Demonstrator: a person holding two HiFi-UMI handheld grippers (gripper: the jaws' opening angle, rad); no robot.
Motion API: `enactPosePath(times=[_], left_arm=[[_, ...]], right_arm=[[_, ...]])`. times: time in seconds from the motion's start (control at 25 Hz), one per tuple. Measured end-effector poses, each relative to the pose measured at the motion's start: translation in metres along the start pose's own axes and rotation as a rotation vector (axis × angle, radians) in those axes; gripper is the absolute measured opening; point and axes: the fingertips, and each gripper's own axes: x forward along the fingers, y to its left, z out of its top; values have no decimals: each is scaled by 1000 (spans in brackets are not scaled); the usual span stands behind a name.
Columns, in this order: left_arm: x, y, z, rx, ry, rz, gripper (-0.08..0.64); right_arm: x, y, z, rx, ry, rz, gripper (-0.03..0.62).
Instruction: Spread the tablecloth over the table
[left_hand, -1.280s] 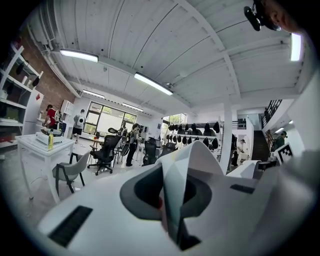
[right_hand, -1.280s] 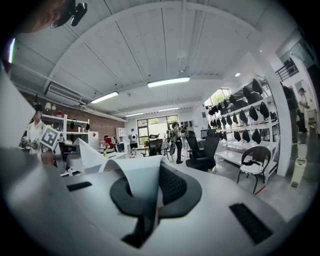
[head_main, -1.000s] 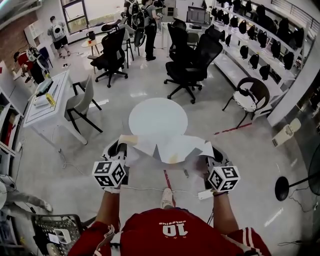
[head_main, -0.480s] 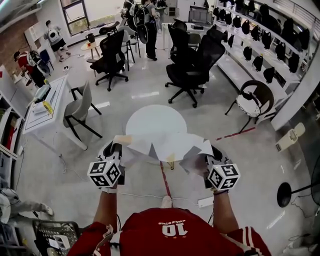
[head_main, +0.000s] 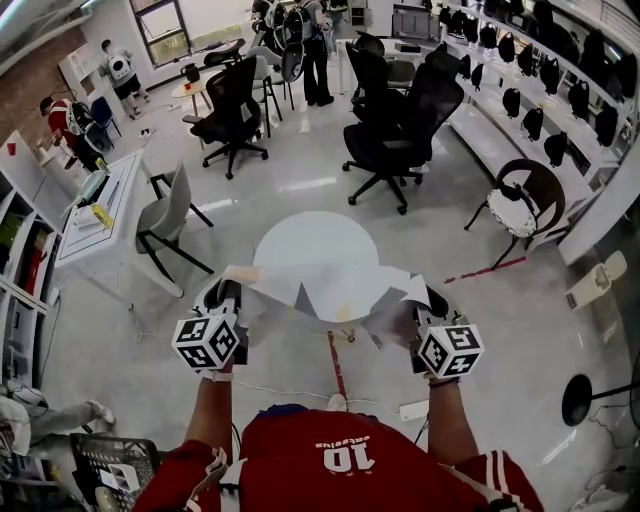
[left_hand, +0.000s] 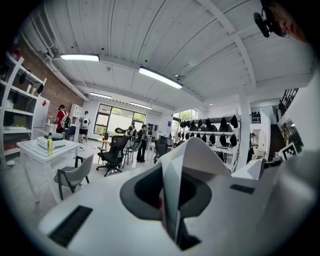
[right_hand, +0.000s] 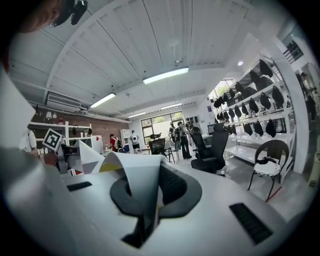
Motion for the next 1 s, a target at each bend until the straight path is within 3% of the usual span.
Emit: enactPosePath(times=[0.32, 0.56, 1.0], left_arm=[[1, 4, -4, 7, 28, 46, 11], [17, 1, 9, 62, 14, 57, 12], [52, 41, 23, 41, -45, 87, 11]], right_arm=[[5, -15, 1, 17, -5, 20, 17], [15, -34, 10, 24, -15, 15, 17], [57, -38, 27, -28, -19, -12, 17]])
